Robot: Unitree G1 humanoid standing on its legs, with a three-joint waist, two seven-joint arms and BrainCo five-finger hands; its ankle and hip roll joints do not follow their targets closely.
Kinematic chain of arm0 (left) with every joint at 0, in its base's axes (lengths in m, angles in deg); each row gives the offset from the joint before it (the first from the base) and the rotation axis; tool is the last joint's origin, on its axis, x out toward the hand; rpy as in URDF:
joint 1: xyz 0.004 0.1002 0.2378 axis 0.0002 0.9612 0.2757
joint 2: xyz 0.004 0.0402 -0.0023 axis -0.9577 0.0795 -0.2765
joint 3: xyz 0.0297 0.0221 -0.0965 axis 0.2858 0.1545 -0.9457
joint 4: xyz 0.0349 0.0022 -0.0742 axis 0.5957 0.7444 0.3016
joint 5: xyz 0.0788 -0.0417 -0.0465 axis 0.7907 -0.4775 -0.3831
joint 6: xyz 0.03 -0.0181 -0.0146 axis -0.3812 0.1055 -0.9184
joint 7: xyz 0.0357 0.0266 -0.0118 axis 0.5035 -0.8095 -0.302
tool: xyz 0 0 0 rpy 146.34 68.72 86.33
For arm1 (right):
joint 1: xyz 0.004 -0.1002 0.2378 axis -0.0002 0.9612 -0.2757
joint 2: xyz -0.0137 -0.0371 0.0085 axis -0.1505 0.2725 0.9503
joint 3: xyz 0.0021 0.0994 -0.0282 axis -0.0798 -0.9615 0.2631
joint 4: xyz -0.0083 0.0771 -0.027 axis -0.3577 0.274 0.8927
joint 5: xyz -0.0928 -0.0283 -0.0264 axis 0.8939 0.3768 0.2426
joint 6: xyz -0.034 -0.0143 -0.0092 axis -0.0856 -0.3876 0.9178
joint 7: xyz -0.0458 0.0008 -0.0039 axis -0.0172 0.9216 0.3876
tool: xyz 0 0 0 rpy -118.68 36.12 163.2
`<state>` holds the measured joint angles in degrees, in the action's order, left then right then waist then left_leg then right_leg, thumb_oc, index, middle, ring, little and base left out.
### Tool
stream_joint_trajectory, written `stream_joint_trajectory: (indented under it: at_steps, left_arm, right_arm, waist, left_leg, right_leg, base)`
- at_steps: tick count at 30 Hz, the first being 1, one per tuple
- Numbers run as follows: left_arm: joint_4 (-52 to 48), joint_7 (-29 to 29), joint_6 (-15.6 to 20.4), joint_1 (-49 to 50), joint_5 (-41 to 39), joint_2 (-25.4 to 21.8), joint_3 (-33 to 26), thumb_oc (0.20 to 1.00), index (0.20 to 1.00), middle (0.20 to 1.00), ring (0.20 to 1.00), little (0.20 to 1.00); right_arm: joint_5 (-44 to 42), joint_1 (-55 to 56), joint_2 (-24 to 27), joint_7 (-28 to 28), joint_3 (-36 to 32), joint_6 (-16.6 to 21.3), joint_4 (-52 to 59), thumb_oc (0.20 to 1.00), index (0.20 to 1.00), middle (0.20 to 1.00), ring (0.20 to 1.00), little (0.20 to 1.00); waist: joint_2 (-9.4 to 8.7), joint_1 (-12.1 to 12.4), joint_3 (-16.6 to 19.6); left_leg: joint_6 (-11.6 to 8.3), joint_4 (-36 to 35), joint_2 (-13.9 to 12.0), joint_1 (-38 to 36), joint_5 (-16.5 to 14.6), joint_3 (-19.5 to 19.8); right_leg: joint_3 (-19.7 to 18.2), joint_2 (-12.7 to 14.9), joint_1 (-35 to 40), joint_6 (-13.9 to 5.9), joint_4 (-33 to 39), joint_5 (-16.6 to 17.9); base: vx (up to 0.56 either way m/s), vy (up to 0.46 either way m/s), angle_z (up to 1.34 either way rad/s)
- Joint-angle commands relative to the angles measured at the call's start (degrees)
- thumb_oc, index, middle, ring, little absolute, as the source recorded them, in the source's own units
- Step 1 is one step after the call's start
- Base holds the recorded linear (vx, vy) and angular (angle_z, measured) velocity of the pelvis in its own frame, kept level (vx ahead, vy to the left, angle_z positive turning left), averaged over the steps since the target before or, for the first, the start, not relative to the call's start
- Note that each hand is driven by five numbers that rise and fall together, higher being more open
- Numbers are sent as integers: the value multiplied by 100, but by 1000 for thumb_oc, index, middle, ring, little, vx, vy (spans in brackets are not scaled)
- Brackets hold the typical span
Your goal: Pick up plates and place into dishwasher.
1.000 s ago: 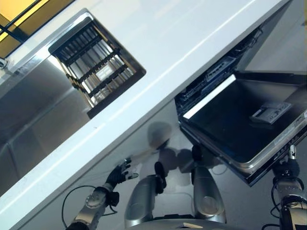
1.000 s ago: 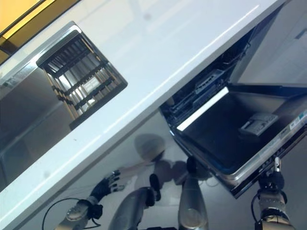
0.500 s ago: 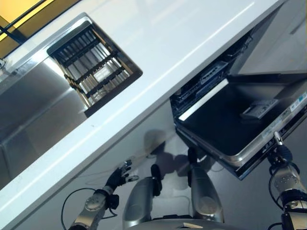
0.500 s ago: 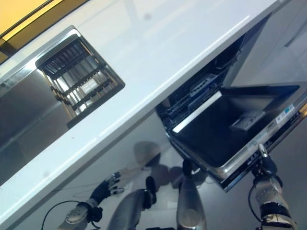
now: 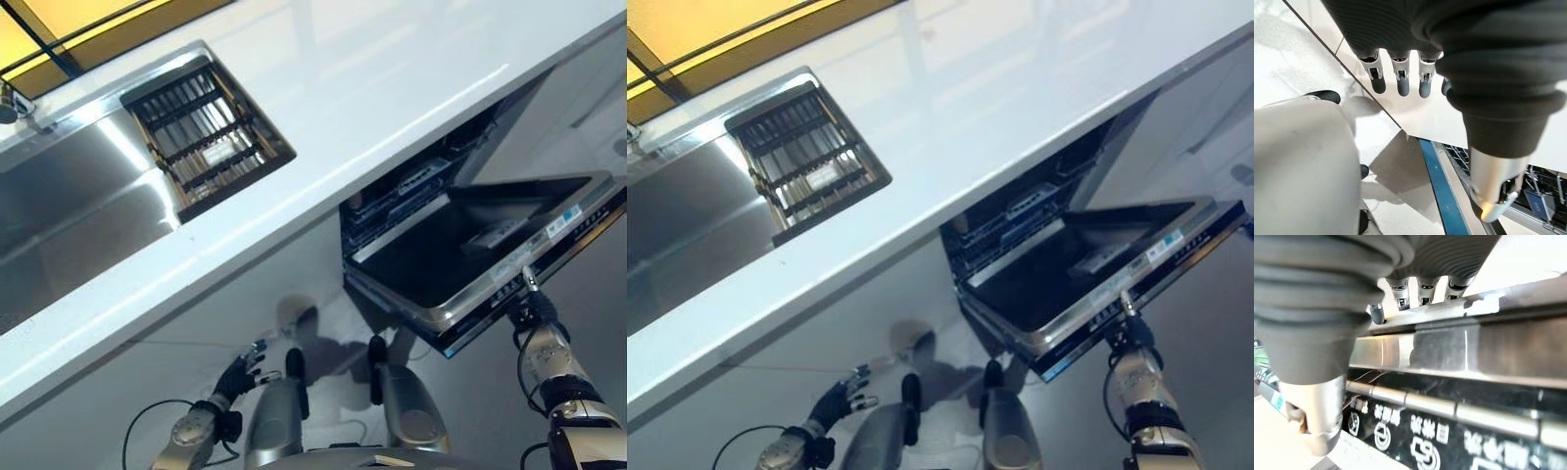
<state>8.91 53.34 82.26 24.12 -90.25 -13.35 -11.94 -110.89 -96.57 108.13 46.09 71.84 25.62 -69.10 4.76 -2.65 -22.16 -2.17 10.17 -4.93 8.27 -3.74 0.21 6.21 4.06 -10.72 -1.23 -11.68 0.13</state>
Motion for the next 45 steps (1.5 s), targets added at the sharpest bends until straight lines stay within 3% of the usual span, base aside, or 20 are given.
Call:
stream_joint_trajectory:
  at_steps: [1, 14, 22, 27, 41, 45]
  left_arm:
    - [-197, 37, 57, 210, 237, -176, -63, 1000, 1000, 1000, 1000, 1000]
    - [18, 73, -15, 382, 333, 28, -226, 1000, 1000, 1000, 1000, 1000]
    - [78, 31, -12, 527, 418, 34, -403, 1000, 1000, 1000, 1000, 1000]
    - [64, 12, 11, 624, 439, 45, -457, 1000, 1000, 1000, 1000, 1000]
    - [-193, 19, 272, 653, 239, 78, -722, 1000, 1000, 1000, 1000, 1000]
    - [-561, -27, 332, 670, 12, 118, -798, 1000, 1000, 1000, 1000, 1000]
  right_arm:
    - [5, -1378, -138, -331, 302, 42, 624, 1000, 1000, 1000, 1000, 1000]
    - [58, -1685, -407, -24, 677, -271, 627, 1000, 1000, 1000, 1000, 1000]
    - [-816, -1888, -673, -229, 657, 362, 821, 1000, 1000, 1000, 1000, 1000]
    - [-937, -1842, -839, -218, 649, 662, 1039, 1000, 1000, 1000, 1000, 1000]
    - [-402, -1197, -736, 26, 532, 779, 1235, 1000, 1000, 1000, 1000, 1000]
    - [-32, -589, -806, -207, 492, 569, 1396, 1000, 1000, 1000, 1000, 1000]
  waist:
    - [-135, 405, 487]
    - [-361, 786, 755]
    - [-437, 1056, 853]
    - [-475, 1118, 935]
    - [-650, 978, 1228]
    - [-680, 827, 1283]
  left_leg:
    - [-36, 313, 101, 44, 138, -78]
    - [-95, 154, 52, -192, 149, 24]
    - [-113, 174, 51, -205, 119, 134]
    - [-93, 139, 85, -243, 88, 149]
    - [50, -50, 176, -510, -61, -34]
    - [133, 53, 255, -574, -194, -188]
  right_leg:
    - [-161, 348, 480, -343, 107, -113]
    - [79, 352, 892, -354, 399, -127]
    - [293, 392, 1006, -371, 396, -169]
    - [338, 425, 1059, -402, 464, -139]
    - [266, 498, 1123, -499, 531, -103]
    - [174, 510, 1115, -524, 504, -84]
  base:
    - [60, 17, 9]
    - [50, 31, 9]
    - [40, 52, 24]
    - [19, 59, 11]
    - [-2, 34, 2]
    - [-9, 14, -3]
